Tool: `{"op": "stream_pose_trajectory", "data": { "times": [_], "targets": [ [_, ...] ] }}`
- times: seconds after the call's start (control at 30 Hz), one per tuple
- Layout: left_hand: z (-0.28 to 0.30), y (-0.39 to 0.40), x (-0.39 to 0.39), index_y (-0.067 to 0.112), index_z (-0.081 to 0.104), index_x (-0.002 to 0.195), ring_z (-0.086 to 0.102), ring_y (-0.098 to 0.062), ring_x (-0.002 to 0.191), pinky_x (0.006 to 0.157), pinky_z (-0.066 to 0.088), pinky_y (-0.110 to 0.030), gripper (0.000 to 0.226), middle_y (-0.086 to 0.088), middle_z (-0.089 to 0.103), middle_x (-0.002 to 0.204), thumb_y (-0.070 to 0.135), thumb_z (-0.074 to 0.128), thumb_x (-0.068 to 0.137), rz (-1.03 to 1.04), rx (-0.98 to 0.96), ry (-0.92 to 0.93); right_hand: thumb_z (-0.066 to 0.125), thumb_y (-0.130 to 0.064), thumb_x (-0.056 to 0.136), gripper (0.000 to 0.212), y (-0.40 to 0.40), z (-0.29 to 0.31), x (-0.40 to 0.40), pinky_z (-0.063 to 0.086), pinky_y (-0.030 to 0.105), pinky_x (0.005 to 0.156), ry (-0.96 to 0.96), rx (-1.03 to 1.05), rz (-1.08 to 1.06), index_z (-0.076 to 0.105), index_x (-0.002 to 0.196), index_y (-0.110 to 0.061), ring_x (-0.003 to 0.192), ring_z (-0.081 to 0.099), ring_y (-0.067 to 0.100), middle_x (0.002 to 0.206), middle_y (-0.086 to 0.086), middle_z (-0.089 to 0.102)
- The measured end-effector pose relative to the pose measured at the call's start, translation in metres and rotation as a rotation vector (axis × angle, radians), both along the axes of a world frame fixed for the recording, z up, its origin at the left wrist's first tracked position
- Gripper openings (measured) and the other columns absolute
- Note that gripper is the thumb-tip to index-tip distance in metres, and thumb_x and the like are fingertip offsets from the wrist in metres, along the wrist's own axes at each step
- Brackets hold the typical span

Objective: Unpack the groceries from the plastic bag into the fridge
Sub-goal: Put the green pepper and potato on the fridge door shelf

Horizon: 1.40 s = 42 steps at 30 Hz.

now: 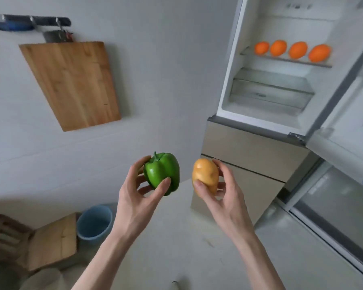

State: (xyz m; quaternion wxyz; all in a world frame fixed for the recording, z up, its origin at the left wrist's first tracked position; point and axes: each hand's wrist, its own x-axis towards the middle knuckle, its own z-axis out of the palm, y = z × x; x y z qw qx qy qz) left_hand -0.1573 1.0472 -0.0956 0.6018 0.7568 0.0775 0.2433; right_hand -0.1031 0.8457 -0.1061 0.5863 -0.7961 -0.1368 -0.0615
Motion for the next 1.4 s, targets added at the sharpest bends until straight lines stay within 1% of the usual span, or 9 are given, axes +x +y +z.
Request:
{"op": "stream_pose_trajectory", "data": {
  "times": [0.3,0.47,0.6,0.7,0.9,1.03,1.13,1.23,1.4],
  "targets": [
    [0.010,-0.015,0.166,0.038,0.058,0.130,0.070,-0.007,0.105,0.084,0.060,-0.020,0.060,0.010,0.066,0.121,0.012,0.085,0.083,-0.228,-0.029,-0.032,0.074,-0.061,0.085,0.060,-0.030,0.027,0.126,0.054,0.014,0.076,-0.019,-0.019,-0.218,0.044,0.137,-0.054,0.099,0.072,0.008,0.118,-0.011,0.069],
    [0.009,-0.031,0.251,0.043,0.058,0.125,0.069,-0.008,0.108,0.085,0.056,-0.015,0.065,0.019,0.067,0.115,0.008,0.086,0.079,-0.367,-0.048,-0.030,0.074,-0.057,0.086,0.059,-0.046,0.035,0.182,0.054,0.015,0.079,-0.039,-0.048,-0.342,0.044,0.137,-0.054,0.101,0.070,0.007,0.118,-0.011,0.068],
    [0.007,-0.059,0.299,0.042,0.059,0.125,0.071,-0.011,0.106,0.088,0.059,-0.026,0.060,0.016,0.068,0.116,0.016,0.087,0.079,-0.460,-0.102,-0.024,0.075,-0.055,0.087,0.062,-0.071,0.037,0.210,0.054,0.013,0.078,-0.020,-0.054,-0.442,0.044,0.140,-0.052,0.102,0.070,0.006,0.124,-0.012,0.066],
    [0.010,-0.090,0.329,0.041,0.060,0.125,0.073,-0.011,0.103,0.084,0.060,-0.023,0.058,0.016,0.070,0.114,0.032,0.085,0.073,-0.530,-0.135,-0.027,0.076,-0.054,0.085,0.064,-0.096,0.037,0.224,0.052,0.011,0.078,-0.035,-0.052,-0.536,0.045,0.141,-0.049,0.101,0.068,0.002,0.126,-0.014,0.065],
    [0.025,-0.173,0.384,0.036,0.062,0.127,0.073,-0.010,0.103,0.081,0.058,-0.016,0.058,0.011,0.071,0.113,0.032,0.082,0.073,-0.683,-0.168,-0.063,0.073,-0.069,0.079,0.071,-0.159,0.052,0.242,0.057,0.027,0.086,-0.071,-0.040,-0.664,0.039,0.139,-0.056,0.106,0.066,0.003,0.130,-0.026,0.058],
    [0.052,-0.233,0.409,0.039,0.060,0.128,0.073,-0.010,0.102,0.084,0.060,-0.023,0.059,0.016,0.070,0.112,0.037,0.082,0.073,-0.790,-0.153,-0.125,0.074,-0.063,0.075,0.060,-0.203,0.078,0.253,0.054,0.020,0.077,-0.145,-0.046,-0.749,0.042,0.125,-0.051,0.101,0.065,0.000,0.122,-0.034,0.057],
    [0.086,-0.276,0.428,0.037,0.058,0.131,0.073,-0.010,0.104,0.083,0.061,-0.026,0.060,0.018,0.069,0.114,0.035,0.081,0.076,-0.881,-0.148,-0.184,0.068,-0.066,0.073,0.061,-0.236,0.108,0.263,0.051,0.012,0.074,-0.197,-0.085,-0.795,0.046,0.126,-0.047,0.099,0.065,0.001,0.124,-0.026,0.059],
    [0.127,-0.315,0.445,0.033,0.057,0.133,0.070,-0.010,0.108,0.085,0.057,-0.018,0.059,0.018,0.069,0.115,0.035,0.079,0.078,-0.950,-0.140,-0.289,0.066,-0.067,0.075,0.056,-0.271,0.143,0.271,0.053,0.017,0.076,-0.293,-0.135,-0.850,0.051,0.126,-0.051,0.099,0.065,0.003,0.123,-0.021,0.064],
    [0.198,-0.364,0.470,0.030,0.060,0.130,0.071,-0.012,0.105,0.086,0.058,-0.022,0.056,0.008,0.071,0.114,0.035,0.083,0.079,-0.940,-0.187,-0.458,0.069,-0.059,0.081,0.054,-0.313,0.203,0.274,0.055,0.021,0.082,-0.488,-0.202,-0.890,0.057,0.132,-0.047,0.106,0.065,0.006,0.127,-0.025,0.062]
  ]
}}
